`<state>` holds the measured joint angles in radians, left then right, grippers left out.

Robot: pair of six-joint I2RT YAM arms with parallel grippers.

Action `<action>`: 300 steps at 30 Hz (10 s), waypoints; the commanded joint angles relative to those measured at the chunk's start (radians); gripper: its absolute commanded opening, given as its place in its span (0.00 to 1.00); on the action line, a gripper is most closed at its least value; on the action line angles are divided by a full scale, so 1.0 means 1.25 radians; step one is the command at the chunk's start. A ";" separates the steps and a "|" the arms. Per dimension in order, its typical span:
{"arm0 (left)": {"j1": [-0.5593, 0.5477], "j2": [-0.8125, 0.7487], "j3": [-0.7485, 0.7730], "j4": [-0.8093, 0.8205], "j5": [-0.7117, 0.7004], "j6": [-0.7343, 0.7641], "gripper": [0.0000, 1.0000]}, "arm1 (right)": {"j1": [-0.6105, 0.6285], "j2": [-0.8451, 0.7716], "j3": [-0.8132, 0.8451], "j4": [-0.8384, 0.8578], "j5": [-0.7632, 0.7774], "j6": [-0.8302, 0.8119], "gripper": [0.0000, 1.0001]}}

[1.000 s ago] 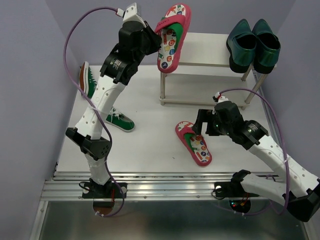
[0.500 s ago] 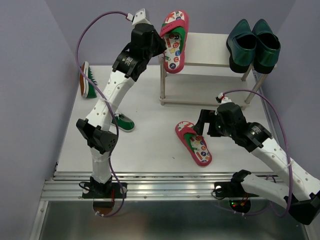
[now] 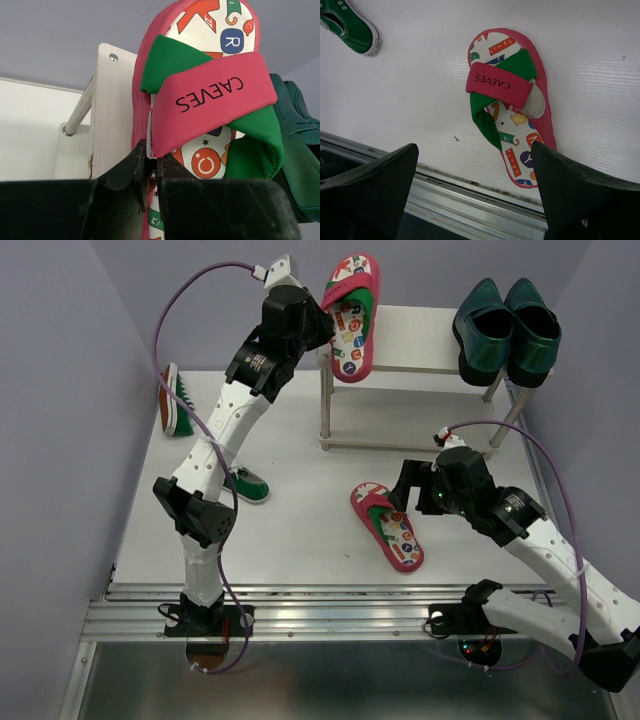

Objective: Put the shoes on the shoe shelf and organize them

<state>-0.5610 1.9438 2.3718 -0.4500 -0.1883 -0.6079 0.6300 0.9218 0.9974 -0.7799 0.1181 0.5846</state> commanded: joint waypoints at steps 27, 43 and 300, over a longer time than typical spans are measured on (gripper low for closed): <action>-0.002 -0.001 0.027 0.123 0.038 -0.033 0.47 | 0.000 -0.005 -0.082 -0.026 0.012 0.061 1.00; 0.000 -0.071 0.035 0.083 0.040 0.008 0.53 | 0.000 0.043 -0.184 0.072 0.077 0.133 0.96; 0.011 -0.426 -1.157 0.050 -0.036 -0.176 0.00 | 0.237 0.208 0.111 0.105 0.035 -0.057 1.00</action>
<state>-0.4198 1.5101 0.9352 -0.3603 -0.2874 -0.7834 0.9260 1.2179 1.1503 -0.6777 0.0837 0.4812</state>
